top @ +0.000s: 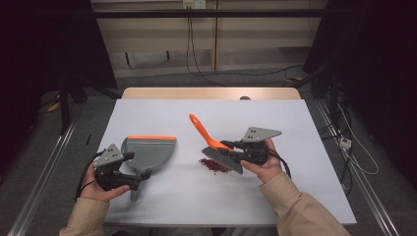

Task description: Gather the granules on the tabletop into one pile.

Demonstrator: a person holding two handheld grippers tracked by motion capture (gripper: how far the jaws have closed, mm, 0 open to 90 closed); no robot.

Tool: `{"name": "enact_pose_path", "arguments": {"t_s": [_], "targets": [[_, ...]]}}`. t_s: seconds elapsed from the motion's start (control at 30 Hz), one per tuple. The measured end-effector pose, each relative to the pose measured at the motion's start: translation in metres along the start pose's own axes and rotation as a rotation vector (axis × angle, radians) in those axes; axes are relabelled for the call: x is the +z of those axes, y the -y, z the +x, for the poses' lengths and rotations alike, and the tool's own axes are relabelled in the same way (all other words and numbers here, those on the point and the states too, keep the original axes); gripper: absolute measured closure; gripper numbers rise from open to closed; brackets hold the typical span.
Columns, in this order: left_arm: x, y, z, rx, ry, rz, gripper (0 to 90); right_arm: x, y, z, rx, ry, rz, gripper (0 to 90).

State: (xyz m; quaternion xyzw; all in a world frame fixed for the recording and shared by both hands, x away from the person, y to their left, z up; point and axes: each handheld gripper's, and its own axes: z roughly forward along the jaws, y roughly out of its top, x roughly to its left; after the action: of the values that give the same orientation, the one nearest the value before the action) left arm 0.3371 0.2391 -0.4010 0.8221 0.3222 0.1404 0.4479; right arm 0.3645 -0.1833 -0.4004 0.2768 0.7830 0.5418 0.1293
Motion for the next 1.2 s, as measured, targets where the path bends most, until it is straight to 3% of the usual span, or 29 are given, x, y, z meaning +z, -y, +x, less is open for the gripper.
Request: {"name": "enact_pose_path", "arguments": {"t_s": [0.13, 0.23, 0.33, 0.47, 0.63, 0.87, 1.2], "targets": [[-0.002, 0.004, -0.005, -0.005, -0.008, 0.024, 8.5, -0.011, 0.004, -0.005, 0.023, 0.031, 0.004, 71.5], [-0.001, 0.007, -0.006, -0.026, -0.012, 0.034, 9.3, -0.018, 0.006, -0.007, 0.005, 0.07, 0.021, 71.6], [0.0, 0.009, -0.008, -0.029, -0.019, 0.046, 11.2, -0.023, 0.01, -0.009, 0.031, 0.07, 0.011, 71.5], [0.001, 0.013, -0.01, -0.032, -0.042, 0.068, 11.3, -0.028, 0.015, -0.009, 0.019, 0.099, 0.024, 71.5], [0.003, 0.019, -0.01, -0.057, -0.072, 0.083, 11.4, -0.035, 0.018, -0.01, 0.021, 0.116, 0.016, 71.5], [0.006, 0.025, -0.006, -0.123, -0.106, 0.09, 11.6, -0.043, 0.021, -0.012, 0.035, 0.133, 0.001, 71.5], [0.01, 0.029, -0.004, -0.129, -0.157, 0.129, 13.1, -0.045, 0.023, -0.012, 0.038, 0.138, -0.006, 71.5]]}}
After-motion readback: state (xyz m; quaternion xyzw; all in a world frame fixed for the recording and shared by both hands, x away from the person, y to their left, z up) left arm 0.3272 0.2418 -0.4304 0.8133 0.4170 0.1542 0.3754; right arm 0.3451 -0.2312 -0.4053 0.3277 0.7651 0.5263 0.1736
